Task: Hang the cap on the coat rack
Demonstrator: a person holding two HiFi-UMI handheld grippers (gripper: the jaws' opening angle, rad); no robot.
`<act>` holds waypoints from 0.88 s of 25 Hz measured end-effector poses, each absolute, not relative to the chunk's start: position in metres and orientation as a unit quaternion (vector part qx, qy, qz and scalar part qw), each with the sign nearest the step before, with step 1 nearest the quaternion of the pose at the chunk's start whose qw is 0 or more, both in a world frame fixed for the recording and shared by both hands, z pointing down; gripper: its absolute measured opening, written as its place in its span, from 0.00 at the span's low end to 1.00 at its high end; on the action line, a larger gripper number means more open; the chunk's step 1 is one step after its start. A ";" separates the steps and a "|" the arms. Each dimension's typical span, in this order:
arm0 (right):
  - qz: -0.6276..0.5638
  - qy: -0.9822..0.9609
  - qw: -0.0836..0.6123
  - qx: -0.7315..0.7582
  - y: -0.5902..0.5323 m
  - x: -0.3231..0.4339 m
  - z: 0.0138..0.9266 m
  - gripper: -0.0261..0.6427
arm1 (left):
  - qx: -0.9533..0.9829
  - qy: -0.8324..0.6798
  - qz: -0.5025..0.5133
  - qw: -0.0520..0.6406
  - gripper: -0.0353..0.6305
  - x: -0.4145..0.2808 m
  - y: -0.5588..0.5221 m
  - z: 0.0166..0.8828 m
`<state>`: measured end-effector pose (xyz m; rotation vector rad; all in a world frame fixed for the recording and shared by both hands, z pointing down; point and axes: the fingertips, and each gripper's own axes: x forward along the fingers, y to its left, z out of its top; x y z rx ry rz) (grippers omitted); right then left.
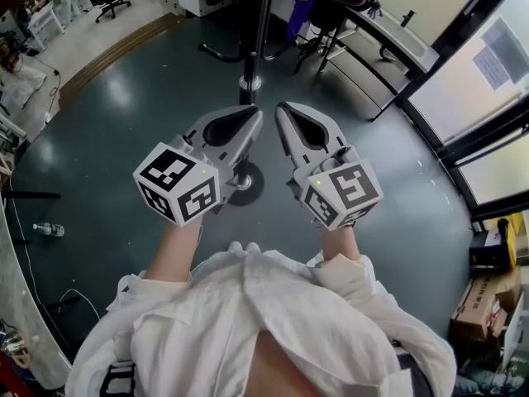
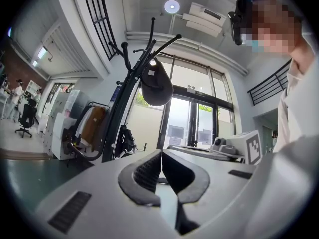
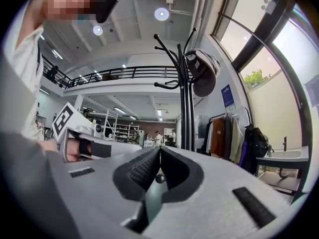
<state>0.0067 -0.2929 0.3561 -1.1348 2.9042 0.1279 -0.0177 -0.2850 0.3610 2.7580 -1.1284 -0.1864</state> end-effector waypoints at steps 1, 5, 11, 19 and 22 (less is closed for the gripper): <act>0.040 0.930 0.012 -0.366 -0.294 0.007 0.355 0.05 | 0.921 -0.376 -0.061 0.078 0.08 -0.018 -0.286 0.361; 0.038 0.930 0.008 -0.366 -0.294 0.004 0.357 0.05 | 0.921 -0.374 -0.063 0.087 0.08 -0.018 -0.287 0.364; 0.040 0.930 -0.007 -0.366 -0.293 0.003 0.365 0.05 | 0.922 -0.372 -0.059 0.087 0.08 -0.017 -0.287 0.366; 0.041 0.927 -0.010 -0.372 -0.295 0.005 0.368 0.04 | 0.925 -0.367 -0.055 0.083 0.08 -0.012 -0.287 0.369; 0.045 0.927 -0.018 -0.372 -0.294 0.003 0.371 0.04 | 0.925 -0.366 -0.052 0.086 0.08 -0.011 -0.287 0.371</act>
